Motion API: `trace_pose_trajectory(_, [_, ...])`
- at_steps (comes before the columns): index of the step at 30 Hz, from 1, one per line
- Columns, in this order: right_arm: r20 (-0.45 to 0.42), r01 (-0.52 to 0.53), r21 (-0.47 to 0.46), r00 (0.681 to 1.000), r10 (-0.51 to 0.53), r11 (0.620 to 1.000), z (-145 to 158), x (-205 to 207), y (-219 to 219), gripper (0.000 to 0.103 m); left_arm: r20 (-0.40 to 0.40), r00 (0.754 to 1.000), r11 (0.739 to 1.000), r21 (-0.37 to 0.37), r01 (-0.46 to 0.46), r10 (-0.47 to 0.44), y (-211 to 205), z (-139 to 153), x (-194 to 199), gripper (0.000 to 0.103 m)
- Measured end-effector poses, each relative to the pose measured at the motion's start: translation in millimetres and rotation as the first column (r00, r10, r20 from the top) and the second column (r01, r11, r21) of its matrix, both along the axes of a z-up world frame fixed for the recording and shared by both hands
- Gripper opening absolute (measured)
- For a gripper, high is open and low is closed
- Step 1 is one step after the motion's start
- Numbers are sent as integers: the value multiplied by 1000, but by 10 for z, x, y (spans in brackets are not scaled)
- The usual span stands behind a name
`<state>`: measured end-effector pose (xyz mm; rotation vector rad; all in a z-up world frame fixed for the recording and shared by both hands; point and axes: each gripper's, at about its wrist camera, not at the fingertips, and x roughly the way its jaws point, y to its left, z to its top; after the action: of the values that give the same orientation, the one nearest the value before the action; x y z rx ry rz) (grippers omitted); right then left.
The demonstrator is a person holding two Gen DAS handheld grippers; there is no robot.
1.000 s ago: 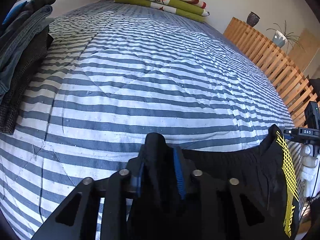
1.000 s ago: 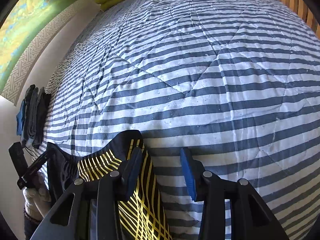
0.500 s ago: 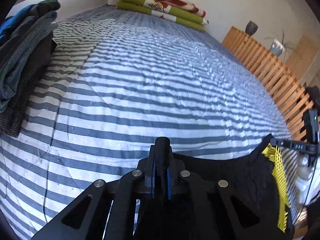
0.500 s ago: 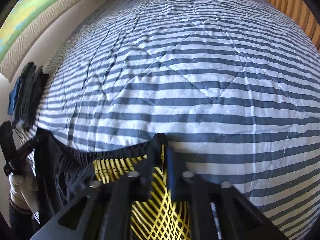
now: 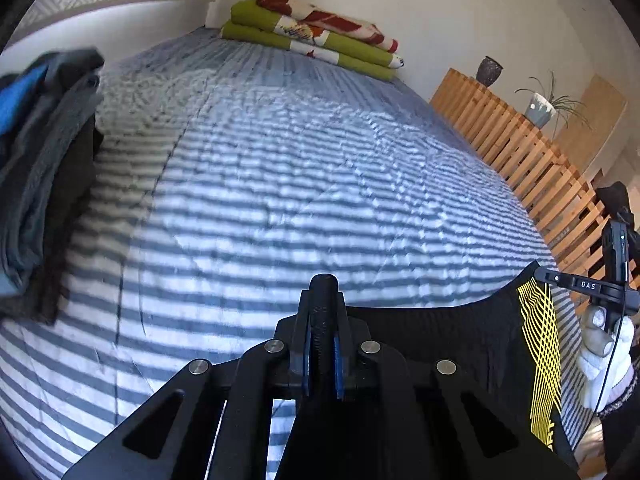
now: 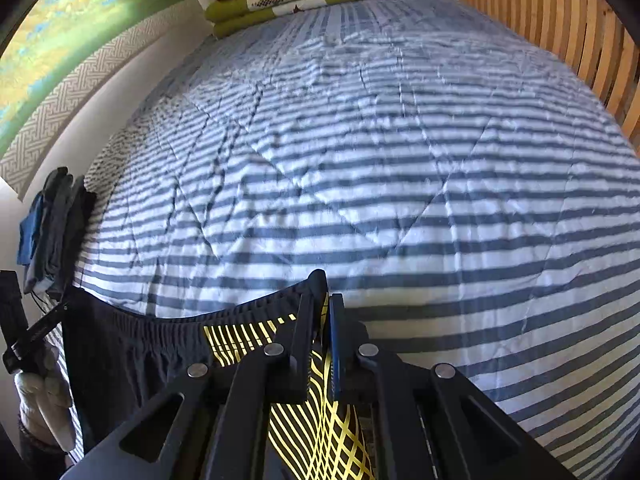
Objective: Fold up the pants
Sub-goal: 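Grasp the shorts' waistband with both tools and lift it, then pull the waistband back with both tools to spread the shorts flat, then release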
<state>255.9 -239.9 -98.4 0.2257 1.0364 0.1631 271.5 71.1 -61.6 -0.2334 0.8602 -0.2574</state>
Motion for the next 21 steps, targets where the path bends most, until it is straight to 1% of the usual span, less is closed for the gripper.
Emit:
trace_pose_trajectory(3, [97, 37, -41, 995, -33, 998, 456, 129, 31, 6, 86, 996, 998, 54, -36, 31, -97, 408, 299, 8])
trace_pose_trajectory(4, [130, 54, -61, 991, -46, 997, 596, 226, 35, 6, 105, 993, 994, 90, -58, 49, -154, 482, 443, 11])
trace_pose_trajectory(5, [165, 75, -89, 984, -59, 993, 715, 362, 63, 7, 111, 992, 989, 131, -75, 60, -219, 522, 598, 13])
trace_pose_trajectory(6, [193, 92, -130, 979, -66, 987, 795, 514, 107, 8, 91, 994, 980, 180, -79, 64, -285, 531, 754, 18])
trace_pose_trajectory(7, [202, 96, -182, 978, -58, 979, 819, 659, 168, 14, 62, 995, 974, 211, -89, 77, -313, 542, 867, 29])
trace_pose_trajectory(8, [191, 87, -230, 981, -43, 969, 825, 790, 212, 21, 60, 994, 970, 223, -98, 87, -325, 572, 908, 31])
trace_pose_trajectory(9, [174, 93, -265, 984, -47, 960, 824, 884, 224, 24, 75, 993, 970, 224, -100, 85, -317, 621, 888, 33])
trace_pose_trajectory(10, [171, 107, -273, 983, -61, 956, 835, 898, 185, 25, 88, 993, 971, 217, -97, 80, -298, 665, 837, 36])
trace_pose_trajectory(11, [173, 114, -263, 983, -69, 958, 860, 891, 152, 26, 93, 993, 975, 207, -87, 69, -270, 697, 770, 39])
trace_pose_trajectory(12, [169, 105, -246, 984, -64, 964, 873, 842, 120, 27, 86, 994, 977, 200, -76, 60, -230, 701, 700, 45])
trace_pose_trajectory(14, [163, 78, -218, 986, -42, 973, 894, 696, 52, 27, 60, 997, 980, 190, -60, 49, -137, 683, 499, 46])
trace_pose_trajectory(15, [161, 74, -203, 986, -41, 976, 906, 559, 24, 27, 49, 998, 981, 185, -51, 42, -90, 672, 354, 46])
trace_pose_trajectory(18, [111, 25, -117, 994, -13, 993, 864, 142, -68, 27, 38, 999, 982, 184, -32, 25, 79, 622, -234, 46])
trace_pose_trajectory(21, [81, -16, -71, 996, 22, 997, 787, -388, -47, 27, 18, 999, 987, 155, -44, 42, 238, 529, -890, 46])
